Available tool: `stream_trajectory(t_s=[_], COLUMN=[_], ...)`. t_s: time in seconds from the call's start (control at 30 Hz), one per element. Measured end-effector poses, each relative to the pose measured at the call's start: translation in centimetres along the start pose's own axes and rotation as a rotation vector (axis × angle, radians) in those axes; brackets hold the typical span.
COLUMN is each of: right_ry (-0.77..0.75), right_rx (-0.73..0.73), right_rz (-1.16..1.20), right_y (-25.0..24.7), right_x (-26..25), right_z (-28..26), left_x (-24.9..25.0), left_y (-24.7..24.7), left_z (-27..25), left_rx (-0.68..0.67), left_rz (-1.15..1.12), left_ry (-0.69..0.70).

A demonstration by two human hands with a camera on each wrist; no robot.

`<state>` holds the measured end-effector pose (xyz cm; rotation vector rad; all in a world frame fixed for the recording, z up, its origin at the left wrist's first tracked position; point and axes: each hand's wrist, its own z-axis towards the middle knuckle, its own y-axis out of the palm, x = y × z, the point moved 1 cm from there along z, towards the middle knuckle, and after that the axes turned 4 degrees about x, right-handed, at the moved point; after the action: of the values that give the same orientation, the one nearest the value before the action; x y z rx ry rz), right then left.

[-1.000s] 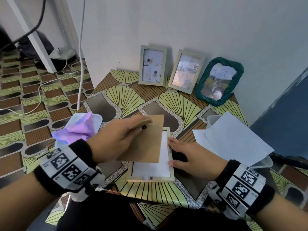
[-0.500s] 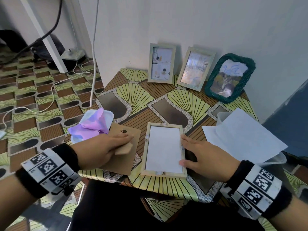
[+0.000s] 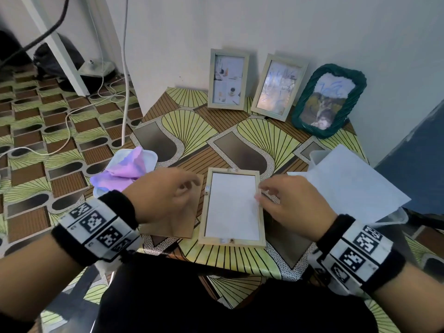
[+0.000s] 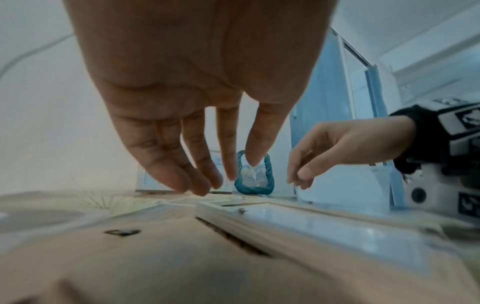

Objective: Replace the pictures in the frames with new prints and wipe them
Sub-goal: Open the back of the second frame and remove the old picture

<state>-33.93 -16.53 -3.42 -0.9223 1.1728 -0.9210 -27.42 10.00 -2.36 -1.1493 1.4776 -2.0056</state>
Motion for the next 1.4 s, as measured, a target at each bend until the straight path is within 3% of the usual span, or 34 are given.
stream_trajectory(t_s=[0.1, 0.27, 0.63, 1.07, 1.4], right_ry=[0.062, 0.178, 0.187, 0.217, 0.183], right_rx=[0.01, -0.187, -0.212, -0.221, -0.216], right_rz=[0.014, 0.004, -0.172, -0.166, -0.175], right_y=[0.0, 0.9, 2.2, 2.3, 2.6], right_x=[0.1, 0.2, -0.8, -0.9, -0.9], right_z=[1.9, 3.9, 5.4, 6.1, 6.0], left_x=[1.0, 0.8, 0.8, 0.6, 0.8], left_y=[0.5, 2.2, 4.0, 3.6, 3.8], left_z=[2.4, 5.6, 6.6, 7.7, 7.9], left_rx=[0.013, -0.104, -0.195, -0.062, -0.084], left_rz=[-0.099, 0.065, 0.28, 0.107, 0.203], left_ry=[-0.067, -0.147, -0.173, -0.171, -0.196])
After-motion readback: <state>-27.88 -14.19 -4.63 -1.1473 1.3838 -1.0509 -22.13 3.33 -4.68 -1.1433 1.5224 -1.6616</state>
